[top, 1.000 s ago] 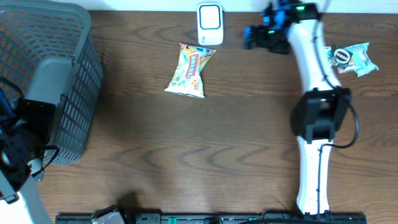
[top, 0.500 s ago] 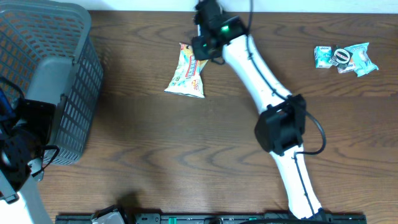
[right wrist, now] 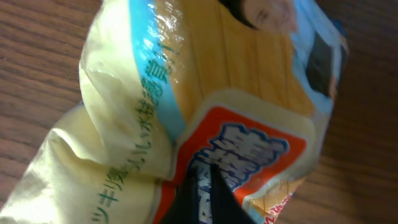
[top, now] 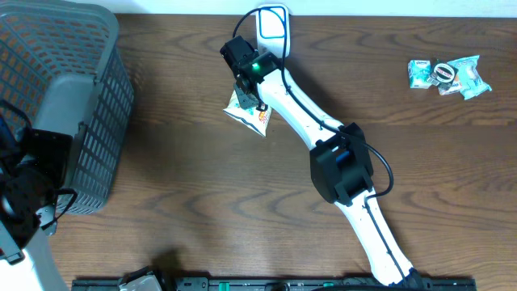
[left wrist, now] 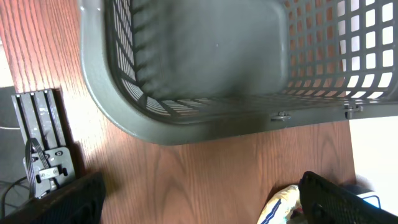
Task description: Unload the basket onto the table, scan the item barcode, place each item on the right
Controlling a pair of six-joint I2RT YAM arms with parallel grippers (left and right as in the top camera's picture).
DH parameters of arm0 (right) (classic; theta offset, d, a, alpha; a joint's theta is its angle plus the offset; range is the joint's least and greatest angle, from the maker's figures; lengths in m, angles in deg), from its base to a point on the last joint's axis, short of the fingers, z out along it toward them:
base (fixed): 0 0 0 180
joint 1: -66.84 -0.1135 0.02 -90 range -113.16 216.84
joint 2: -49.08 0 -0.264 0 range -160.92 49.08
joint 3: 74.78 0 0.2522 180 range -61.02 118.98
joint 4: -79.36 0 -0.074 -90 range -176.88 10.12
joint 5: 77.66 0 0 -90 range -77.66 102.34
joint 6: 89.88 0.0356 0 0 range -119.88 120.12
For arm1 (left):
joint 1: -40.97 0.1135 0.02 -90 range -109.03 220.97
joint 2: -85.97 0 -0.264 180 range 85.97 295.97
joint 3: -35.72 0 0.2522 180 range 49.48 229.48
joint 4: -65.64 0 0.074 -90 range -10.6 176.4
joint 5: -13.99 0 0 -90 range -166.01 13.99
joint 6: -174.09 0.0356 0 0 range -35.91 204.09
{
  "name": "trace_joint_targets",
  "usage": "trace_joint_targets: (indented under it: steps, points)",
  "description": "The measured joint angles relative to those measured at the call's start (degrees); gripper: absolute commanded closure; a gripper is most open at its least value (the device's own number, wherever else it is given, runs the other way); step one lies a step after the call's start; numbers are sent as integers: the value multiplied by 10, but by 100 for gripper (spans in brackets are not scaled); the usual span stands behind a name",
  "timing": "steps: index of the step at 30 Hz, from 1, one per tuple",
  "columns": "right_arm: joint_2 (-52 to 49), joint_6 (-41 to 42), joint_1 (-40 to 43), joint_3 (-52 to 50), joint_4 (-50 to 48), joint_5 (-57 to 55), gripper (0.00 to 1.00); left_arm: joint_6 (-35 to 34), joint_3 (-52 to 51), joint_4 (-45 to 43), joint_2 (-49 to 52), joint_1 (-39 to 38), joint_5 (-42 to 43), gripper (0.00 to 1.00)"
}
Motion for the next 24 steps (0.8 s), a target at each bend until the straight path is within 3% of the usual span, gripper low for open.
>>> trace_joint_targets:
  steps: [5, 9, 12, 22, 24]
  points:
    - [5, 0, 0, 2, 32, -5, 98, 0, 0, 0, 0, 0, 0, 2]
    - [24, 3, 0, 2, 43, -4, 87, 0, 0, 0, 0, 0, 0, 2]
    - [50, 2, 0, 2, 49, 4, 85, 0, 0, 0, 0, 0, 0, 2]
    - [80, 5, -2, -18, 60, 63, 89, 0, 0, 0, 0, 0, 0, 2]
    - [79, 10, -5, -42, 52, 68, 96, 0, 0, 0, 0, 0, 0, 2]
